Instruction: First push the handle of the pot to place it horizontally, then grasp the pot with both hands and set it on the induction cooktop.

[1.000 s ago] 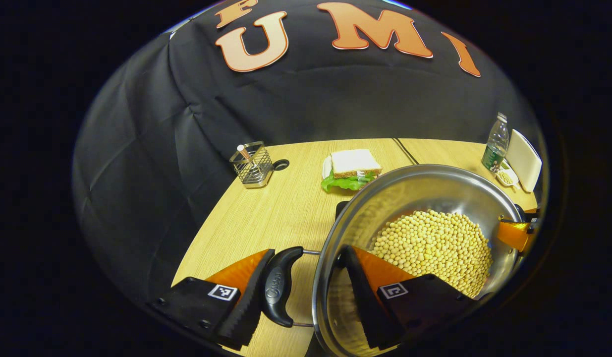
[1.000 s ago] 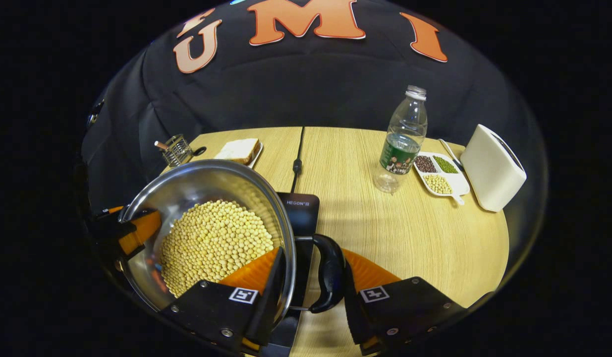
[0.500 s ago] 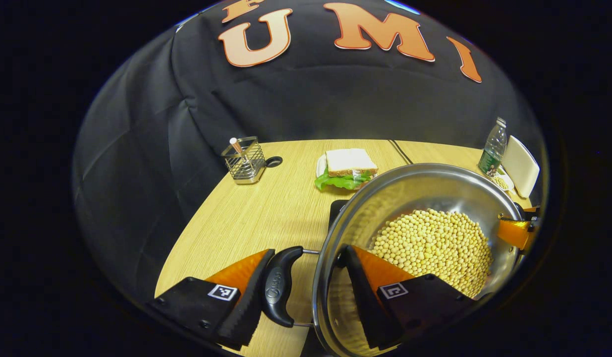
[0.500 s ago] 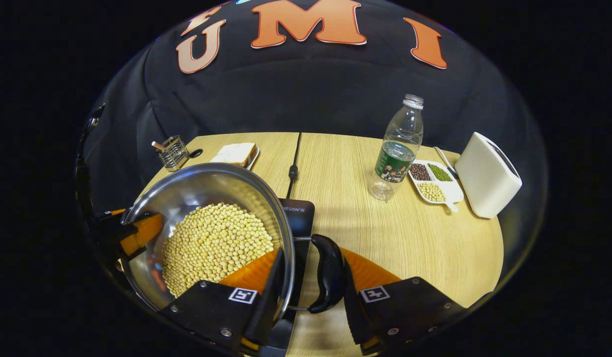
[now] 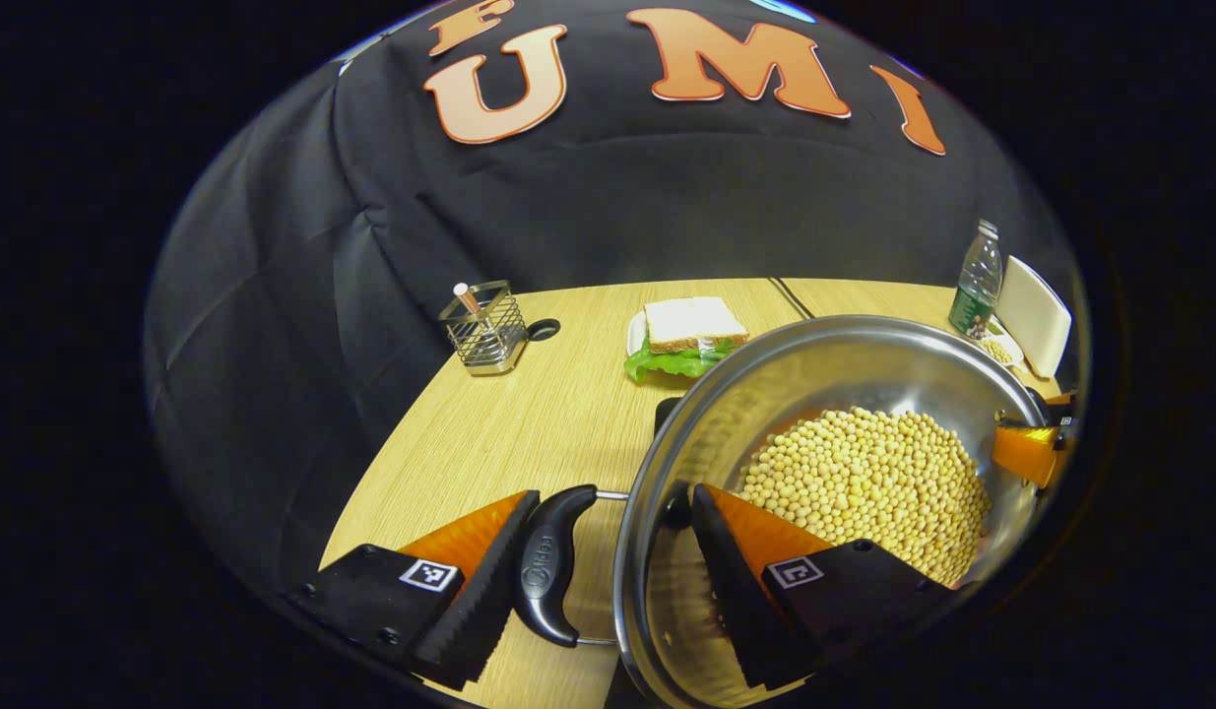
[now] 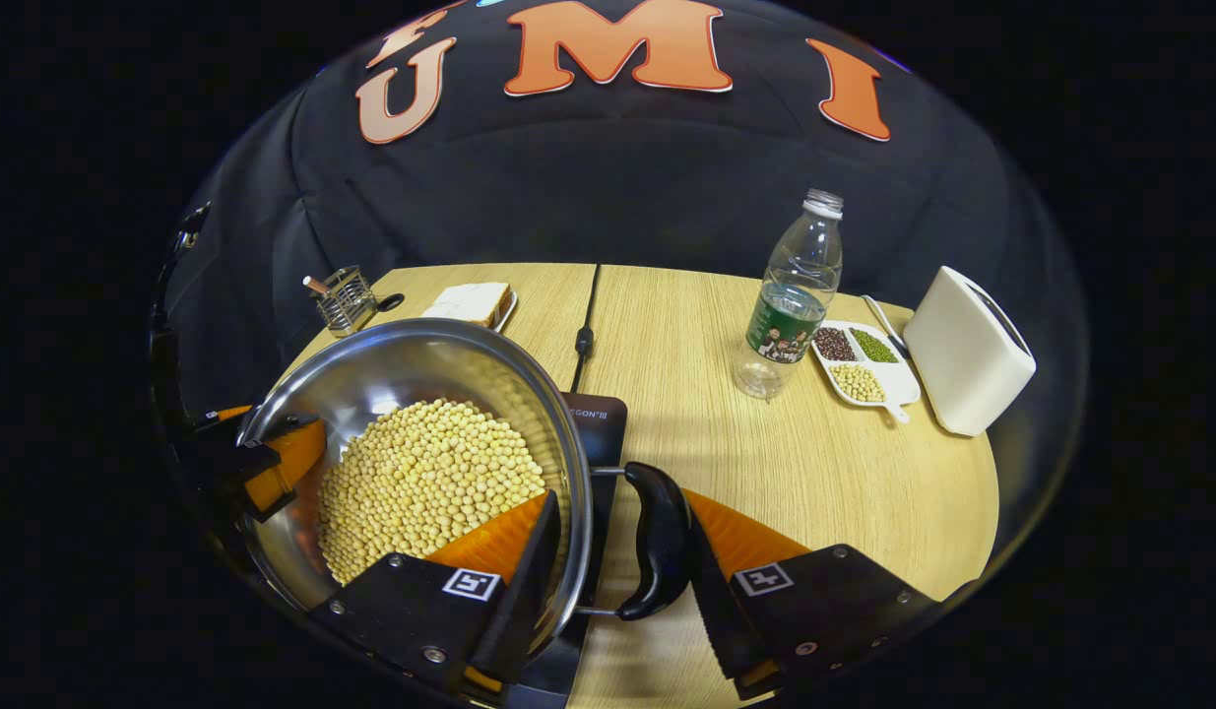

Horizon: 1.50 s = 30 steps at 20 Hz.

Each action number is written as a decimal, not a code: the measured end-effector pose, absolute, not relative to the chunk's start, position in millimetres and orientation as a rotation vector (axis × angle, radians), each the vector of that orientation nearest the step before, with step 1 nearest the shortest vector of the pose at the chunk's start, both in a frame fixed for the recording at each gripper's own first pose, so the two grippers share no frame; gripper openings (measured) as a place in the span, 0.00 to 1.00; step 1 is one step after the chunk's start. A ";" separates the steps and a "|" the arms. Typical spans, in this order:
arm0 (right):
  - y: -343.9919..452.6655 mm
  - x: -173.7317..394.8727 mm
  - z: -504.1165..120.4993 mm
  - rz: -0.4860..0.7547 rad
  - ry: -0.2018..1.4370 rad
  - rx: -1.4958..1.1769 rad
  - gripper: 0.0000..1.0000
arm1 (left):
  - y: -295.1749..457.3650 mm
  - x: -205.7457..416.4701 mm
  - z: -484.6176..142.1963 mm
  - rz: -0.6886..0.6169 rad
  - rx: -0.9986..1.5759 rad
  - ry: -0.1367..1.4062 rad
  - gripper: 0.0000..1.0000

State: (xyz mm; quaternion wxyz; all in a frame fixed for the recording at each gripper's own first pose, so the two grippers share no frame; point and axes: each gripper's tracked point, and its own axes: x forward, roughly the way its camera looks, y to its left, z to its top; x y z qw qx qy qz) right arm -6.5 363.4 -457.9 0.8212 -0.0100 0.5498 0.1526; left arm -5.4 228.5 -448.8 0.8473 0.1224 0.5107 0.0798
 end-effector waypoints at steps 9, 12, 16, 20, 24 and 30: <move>318.0 30.6 -361.5 0.341 0.850 0.030 0.79 | 229.0 27.0 -360.7 0.274 0.322 0.828 0.92; 286.8 41.7 -310.6 0.316 0.700 0.034 0.81 | 206.6 38.1 -317.2 0.280 0.285 0.714 0.92; 238.5 42.7 -250.0 0.283 0.533 0.022 0.81 | 167.3 43.0 -257.1 0.254 0.190 0.559 0.91; 200.2 32.7 -207.9 0.273 0.431 0.057 0.85 | 128.0 42.4 -193.2 0.216 0.155 0.413 0.99; 152.5 26.6 -178.8 0.233 0.344 0.028 0.88 | 98.1 32.5 -137.5 0.187 0.114 0.280 0.99; 119.5 21.2 -138.6 0.163 0.198 -0.007 0.89 | 61.8 10.1 -92.3 0.162 0.109 0.152 0.99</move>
